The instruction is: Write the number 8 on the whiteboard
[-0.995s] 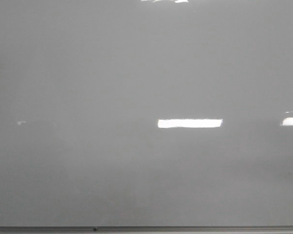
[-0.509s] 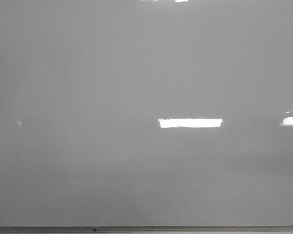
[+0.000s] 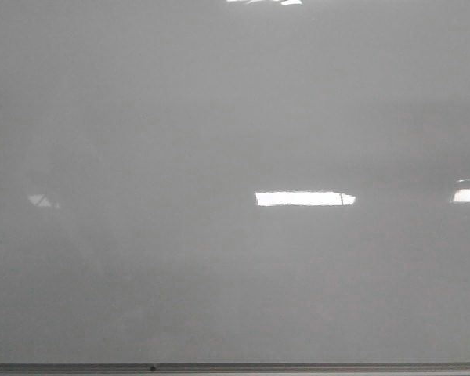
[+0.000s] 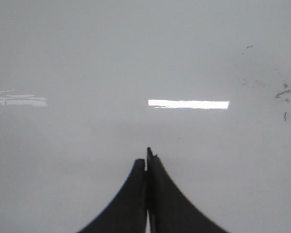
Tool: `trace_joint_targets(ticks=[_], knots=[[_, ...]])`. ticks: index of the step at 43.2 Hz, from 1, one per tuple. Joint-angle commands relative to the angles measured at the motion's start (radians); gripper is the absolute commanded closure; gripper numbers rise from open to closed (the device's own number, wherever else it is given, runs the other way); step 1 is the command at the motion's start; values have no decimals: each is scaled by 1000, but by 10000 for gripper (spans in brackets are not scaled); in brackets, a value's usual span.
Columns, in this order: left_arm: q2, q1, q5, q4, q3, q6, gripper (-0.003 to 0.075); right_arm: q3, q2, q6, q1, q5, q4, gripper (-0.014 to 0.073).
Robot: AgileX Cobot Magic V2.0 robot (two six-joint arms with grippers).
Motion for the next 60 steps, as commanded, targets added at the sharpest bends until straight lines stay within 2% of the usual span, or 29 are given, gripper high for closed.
trace_joint_targets(ticks=[1, 6, 9, 12, 18, 20, 23, 31, 40, 45, 52, 60], knots=[[92, 3, -48, -5, -54, -9, 739, -57, 109, -1, -7, -59, 9, 660], [110, 3, -39, -7, -54, -9, 729, -57, 154, -1, -7, -62, 9, 651], [110, 3, -39, -7, -54, -9, 673, -57, 160, -1, -7, -62, 9, 598], [110, 3, -39, -7, -54, -9, 552, -57, 161, -1, -7, -63, 9, 494], [110, 3, -39, -7, -54, -9, 188, -57, 161, -1, -7, -62, 9, 206], [110, 3, -39, -7, -54, -9, 107, -57, 161, -1, -7, -62, 9, 146], [110, 3, -39, -7, -54, -9, 49, -57, 161, -1, -7, -65, 9, 74], [153, -8, -37, -46, -54, -9, 50, -57, 161, -1, -7, -74, 9, 64], [404, -137, -39, -84, -86, -3, 50, -57, 161, -1, -7, -77, 9, 64], [553, -188, -91, -86, -116, -7, 50, -57, 161, -1, -7, -77, 9, 64], [745, -137, -229, -86, -153, -12, 50, -57, 161, -1, -7, -77, 9, 64], [924, -53, -288, -89, -202, -12, 50, -57, 161, -1, -7, -77, 9, 64]])
